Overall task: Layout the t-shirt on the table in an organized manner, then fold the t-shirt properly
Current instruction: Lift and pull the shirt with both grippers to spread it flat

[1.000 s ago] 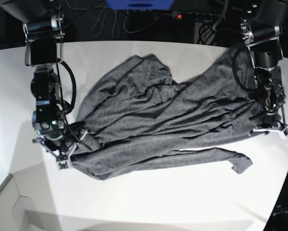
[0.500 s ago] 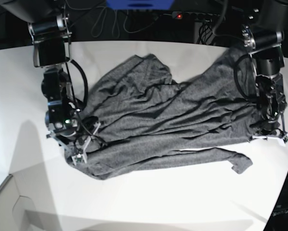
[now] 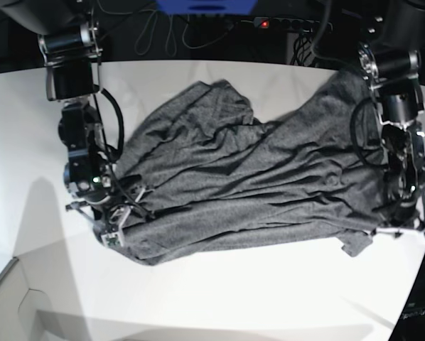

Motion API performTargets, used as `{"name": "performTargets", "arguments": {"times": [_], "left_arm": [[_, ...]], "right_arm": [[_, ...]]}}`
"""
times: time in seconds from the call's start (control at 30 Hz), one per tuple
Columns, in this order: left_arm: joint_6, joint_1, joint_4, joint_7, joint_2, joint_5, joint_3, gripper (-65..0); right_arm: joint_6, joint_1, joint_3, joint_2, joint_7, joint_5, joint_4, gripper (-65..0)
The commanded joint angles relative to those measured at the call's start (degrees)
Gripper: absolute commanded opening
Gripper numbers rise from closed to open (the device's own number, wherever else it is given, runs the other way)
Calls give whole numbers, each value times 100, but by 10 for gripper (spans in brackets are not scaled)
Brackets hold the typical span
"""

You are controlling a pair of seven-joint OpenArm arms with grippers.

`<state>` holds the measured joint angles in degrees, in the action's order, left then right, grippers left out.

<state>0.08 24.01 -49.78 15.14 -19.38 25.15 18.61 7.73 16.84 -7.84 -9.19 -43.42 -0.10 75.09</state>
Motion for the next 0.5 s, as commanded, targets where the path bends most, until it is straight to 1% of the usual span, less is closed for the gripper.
{"name": "performTargets", "arguments": {"times": [0.0, 0.07, 0.23, 0.37, 0.4, 0.47], "left_arm": [[-38, 223, -99, -147, -89, 13, -55, -648], [-38, 355, -99, -155, -159, 13, -186, -648], [-38, 733, -90, -173, -203, 4, -274, -648], [-38, 1067, -81, -173, -221, -14, -283, -648], [-38, 1137, -81, -182, -282, -110, -283, -648], [-38, 1287, -81, -182, -265, -339, -274, -648]], "right_arm": [[41, 237, 23, -79, 83, -30, 38, -650], [41, 369, 23, -167, 91, -30, -102, -650], [41, 738, 67, -589, 144, -30, -436, -650], [49, 1107, 524, -844, 302, -30, -718, -650], [49, 1204, 621, -905, 346, -30, -823, -650], [49, 1397, 726, -993, 417, -21, -999, -650]]}}
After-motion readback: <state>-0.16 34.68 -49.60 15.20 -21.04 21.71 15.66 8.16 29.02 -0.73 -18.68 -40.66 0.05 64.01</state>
